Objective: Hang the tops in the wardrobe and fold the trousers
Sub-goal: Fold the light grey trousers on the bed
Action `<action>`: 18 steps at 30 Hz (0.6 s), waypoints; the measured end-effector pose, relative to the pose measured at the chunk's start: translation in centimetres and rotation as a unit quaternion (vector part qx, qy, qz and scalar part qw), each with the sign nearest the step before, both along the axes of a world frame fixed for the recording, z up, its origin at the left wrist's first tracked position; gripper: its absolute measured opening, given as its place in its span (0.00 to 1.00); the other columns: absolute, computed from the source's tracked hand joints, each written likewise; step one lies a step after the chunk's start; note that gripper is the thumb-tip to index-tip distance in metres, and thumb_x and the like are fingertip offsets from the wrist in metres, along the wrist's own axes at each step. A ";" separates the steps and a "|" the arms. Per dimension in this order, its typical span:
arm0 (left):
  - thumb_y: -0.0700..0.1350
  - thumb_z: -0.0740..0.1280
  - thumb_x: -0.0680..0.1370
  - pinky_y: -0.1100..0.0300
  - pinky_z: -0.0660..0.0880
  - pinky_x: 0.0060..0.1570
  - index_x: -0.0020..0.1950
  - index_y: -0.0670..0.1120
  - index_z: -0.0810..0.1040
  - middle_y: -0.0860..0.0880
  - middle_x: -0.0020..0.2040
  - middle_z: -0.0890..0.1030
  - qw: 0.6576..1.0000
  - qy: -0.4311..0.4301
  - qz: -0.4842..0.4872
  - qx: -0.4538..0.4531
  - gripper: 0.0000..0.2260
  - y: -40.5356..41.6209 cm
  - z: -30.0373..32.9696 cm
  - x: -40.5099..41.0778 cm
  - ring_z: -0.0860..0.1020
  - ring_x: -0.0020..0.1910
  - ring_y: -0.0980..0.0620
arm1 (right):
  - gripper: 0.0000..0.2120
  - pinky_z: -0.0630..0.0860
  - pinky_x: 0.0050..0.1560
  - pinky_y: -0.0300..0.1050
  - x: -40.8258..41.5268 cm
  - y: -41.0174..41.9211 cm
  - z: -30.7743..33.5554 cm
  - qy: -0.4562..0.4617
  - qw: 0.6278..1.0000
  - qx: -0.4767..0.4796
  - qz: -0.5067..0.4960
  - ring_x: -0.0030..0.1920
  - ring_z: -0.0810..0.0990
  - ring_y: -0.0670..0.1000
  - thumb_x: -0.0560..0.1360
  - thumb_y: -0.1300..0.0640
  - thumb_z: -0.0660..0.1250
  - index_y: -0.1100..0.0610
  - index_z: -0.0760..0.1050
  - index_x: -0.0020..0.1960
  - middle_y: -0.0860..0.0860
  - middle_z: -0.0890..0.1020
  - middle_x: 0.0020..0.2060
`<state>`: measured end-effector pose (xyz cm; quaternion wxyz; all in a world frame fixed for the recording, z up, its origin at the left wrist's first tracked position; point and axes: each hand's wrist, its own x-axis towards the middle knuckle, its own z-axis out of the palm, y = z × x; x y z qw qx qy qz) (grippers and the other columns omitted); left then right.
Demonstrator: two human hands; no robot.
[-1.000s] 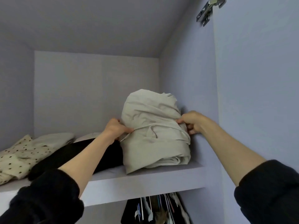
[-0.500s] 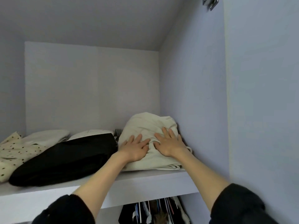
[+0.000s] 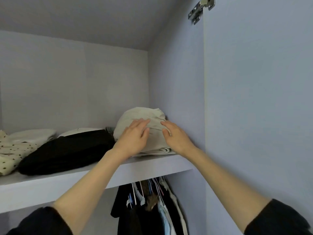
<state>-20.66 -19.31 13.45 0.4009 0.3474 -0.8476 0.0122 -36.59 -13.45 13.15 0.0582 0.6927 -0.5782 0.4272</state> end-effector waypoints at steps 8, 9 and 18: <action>0.40 0.60 0.80 0.79 0.56 0.57 0.70 0.46 0.68 0.53 0.66 0.70 0.983 0.085 -0.163 0.014 0.18 12.2 -4.8 -1.4 0.67 0.63 0.60 | 0.19 0.66 0.66 0.41 -0.7 15.4 -6.5 -0.132 0.988 0.047 -0.058 0.66 0.71 0.49 0.81 0.60 0.55 0.53 0.65 0.71 0.51 0.72 0.67; 0.40 0.60 0.80 0.78 0.59 0.56 0.70 0.47 0.68 0.53 0.65 0.71 0.979 0.093 -0.179 0.028 0.17 13.8 -5.3 -1.9 0.68 0.63 0.59 | 0.19 0.68 0.62 0.38 -1.1 17.7 -7.3 -0.148 0.984 0.063 -0.070 0.64 0.73 0.48 0.81 0.59 0.55 0.52 0.65 0.71 0.49 0.73 0.64; 0.40 0.60 0.80 0.74 0.71 0.45 0.56 0.62 0.71 0.58 0.53 0.79 0.913 0.122 -0.374 0.111 0.15 32.0 -8.9 -8.2 0.78 0.51 0.57 | 0.10 0.75 0.55 0.45 -4.9 40.3 -11.2 -0.252 0.946 0.121 -0.165 0.48 0.81 0.46 0.80 0.56 0.59 0.46 0.71 0.58 0.49 0.79 0.56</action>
